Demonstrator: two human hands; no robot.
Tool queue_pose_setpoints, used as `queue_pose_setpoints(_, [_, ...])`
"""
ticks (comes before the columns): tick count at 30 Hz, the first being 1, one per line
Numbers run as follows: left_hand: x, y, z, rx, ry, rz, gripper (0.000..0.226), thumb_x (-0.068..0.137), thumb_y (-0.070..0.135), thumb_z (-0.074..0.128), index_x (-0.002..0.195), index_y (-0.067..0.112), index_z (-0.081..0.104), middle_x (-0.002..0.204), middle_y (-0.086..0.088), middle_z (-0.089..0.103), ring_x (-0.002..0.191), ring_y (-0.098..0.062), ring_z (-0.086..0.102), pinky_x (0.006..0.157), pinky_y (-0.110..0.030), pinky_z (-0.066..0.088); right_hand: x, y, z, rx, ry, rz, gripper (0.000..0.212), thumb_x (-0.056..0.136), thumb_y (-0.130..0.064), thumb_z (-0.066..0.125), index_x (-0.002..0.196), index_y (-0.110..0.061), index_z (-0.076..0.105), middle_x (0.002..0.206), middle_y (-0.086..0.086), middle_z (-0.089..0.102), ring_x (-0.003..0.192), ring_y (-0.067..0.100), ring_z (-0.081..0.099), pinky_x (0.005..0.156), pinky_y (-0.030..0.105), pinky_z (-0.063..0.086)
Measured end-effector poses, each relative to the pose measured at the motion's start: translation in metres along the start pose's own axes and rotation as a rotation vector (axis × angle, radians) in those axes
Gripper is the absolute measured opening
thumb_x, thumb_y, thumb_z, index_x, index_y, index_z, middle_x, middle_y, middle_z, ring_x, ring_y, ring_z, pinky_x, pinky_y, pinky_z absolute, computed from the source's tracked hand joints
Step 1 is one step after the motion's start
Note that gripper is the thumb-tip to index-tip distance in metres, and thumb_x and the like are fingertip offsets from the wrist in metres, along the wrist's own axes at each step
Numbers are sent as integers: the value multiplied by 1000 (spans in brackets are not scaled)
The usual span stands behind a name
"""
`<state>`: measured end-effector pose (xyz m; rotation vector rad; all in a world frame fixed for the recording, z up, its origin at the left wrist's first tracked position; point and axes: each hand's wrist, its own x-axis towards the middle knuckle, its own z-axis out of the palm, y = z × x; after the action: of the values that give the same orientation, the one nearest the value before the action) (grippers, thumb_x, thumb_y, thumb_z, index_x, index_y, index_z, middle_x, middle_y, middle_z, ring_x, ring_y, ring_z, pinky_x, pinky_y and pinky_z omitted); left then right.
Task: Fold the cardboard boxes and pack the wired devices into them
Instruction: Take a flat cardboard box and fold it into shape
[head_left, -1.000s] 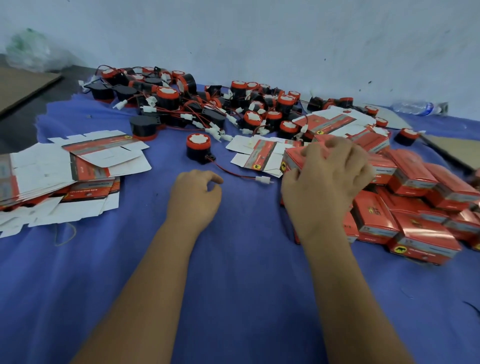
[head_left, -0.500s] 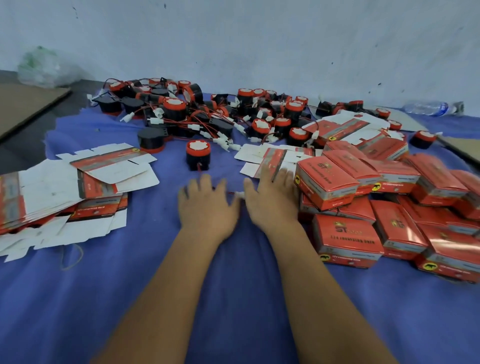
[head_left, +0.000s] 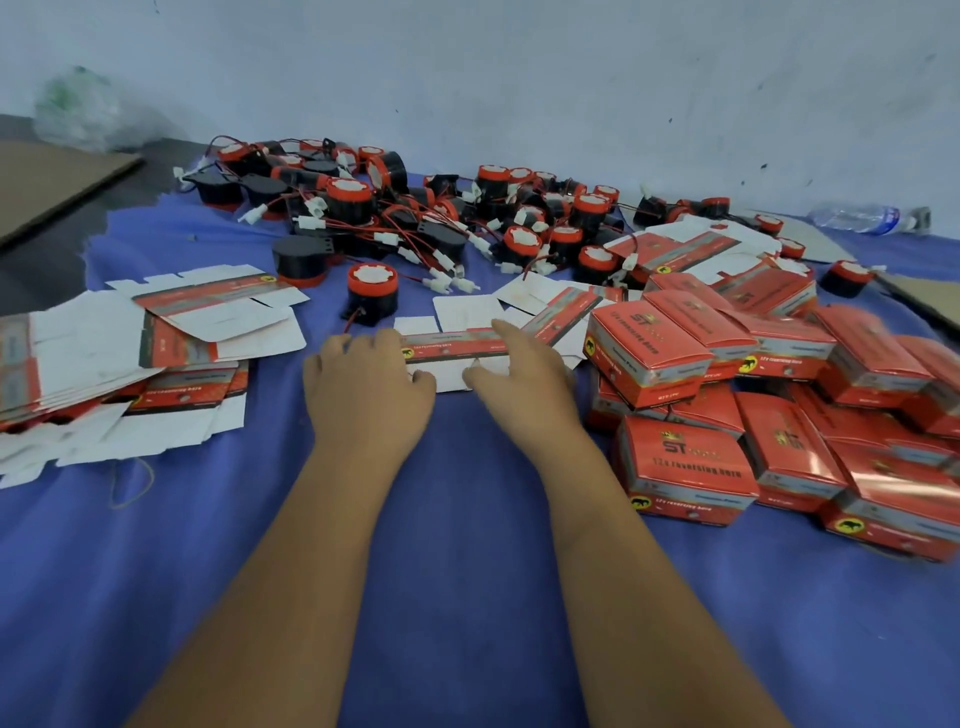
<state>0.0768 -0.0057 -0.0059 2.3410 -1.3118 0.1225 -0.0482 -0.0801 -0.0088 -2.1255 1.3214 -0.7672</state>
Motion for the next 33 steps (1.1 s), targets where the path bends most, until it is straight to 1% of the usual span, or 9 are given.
queue_pose_setpoints(6, [7, -5, 1, -502, 70, -93, 32, 90, 21, 54, 119, 20, 67, 113, -8, 67, 107, -29, 58, 88, -43, 49, -1, 0, 4, -130, -44, -144, 62, 74, -49, 74, 133, -36, 56, 138, -7, 54, 130, 23, 43, 110, 39, 34])
queue_pose_setpoints(11, [15, -5, -2, -1041, 281, -177, 31, 91, 5, 57, 114, 18, 72, 116, -1, 69, 91, 3, 64, 82, -15, 51, -1, -3, 5, 33, -28, -173, 44, 79, -28, 74, 122, -29, 64, 115, 1, 65, 109, 24, 56, 95, 42, 47])
queue_pose_setpoints(16, [20, -4, -7, -1571, 250, -354, 19, 93, 5, 62, 105, 14, 74, 87, -3, 70, 84, -15, 62, 78, -27, 58, -1, -1, 5, 176, -55, -166, 23, 94, -18, 62, 114, -18, 72, 91, -8, 70, 79, 0, 59, 68, 7, 42])
queue_pose_setpoints(19, [21, -5, -8, -1557, 272, -350, 21, 94, 6, 60, 99, 19, 76, 82, -2, 67, 85, -19, 58, 83, -36, 58, -2, -2, 3, 182, -83, -164, 22, 98, -26, 57, 84, -22, 74, 63, -12, 55, 55, 0, 44, 54, 13, 33])
queue_pose_setpoints(22, [19, -4, -9, -1530, 290, -361, 22, 94, 5, 58, 101, 14, 76, 90, -5, 67, 84, -20, 59, 83, -40, 59, -1, -2, 2, 164, -36, -152, 40, 100, -26, 54, 60, -20, 54, 53, -8, 45, 53, 7, 36, 54, 24, 29])
queue_pose_setpoints(25, [14, 0, -12, -1454, 286, -180, 23, 97, 16, 57, 114, 16, 73, 120, 10, 66, 110, -3, 62, 95, -27, 53, 0, -4, 3, 205, 109, -104, 40, 99, -26, 54, 60, -17, 48, 56, -5, 43, 58, 9, 35, 57, 30, 31])
queue_pose_setpoints(27, [9, 2, -12, -1291, 208, 55, 38, 95, 28, 54, 132, 20, 61, 141, 15, 53, 132, 6, 45, 111, -22, 38, 0, -4, 2, 308, 222, -20, 37, 98, -23, 54, 62, -13, 51, 57, -4, 44, 61, 11, 38, 59, 34, 37])
queue_pose_setpoints(30, [4, 2, -8, -974, 90, 358, 73, 86, 41, 63, 151, 21, 36, 157, 14, 29, 147, 2, 21, 119, -18, 22, 2, -4, -3, 506, 349, 45, 34, 96, -19, 55, 66, -3, 56, 58, 5, 48, 64, 17, 42, 66, 52, 50])
queue_pose_setpoints(33, [6, -2, -3, -734, 78, 485, 102, 78, 28, 81, 156, 18, 16, 164, 4, 15, 152, -8, 12, 123, -31, 19, 2, -5, -2, 554, 406, 40, 35, 96, -19, 56, 71, 6, 56, 64, 20, 50, 64, 20, 42, 66, 61, 49])
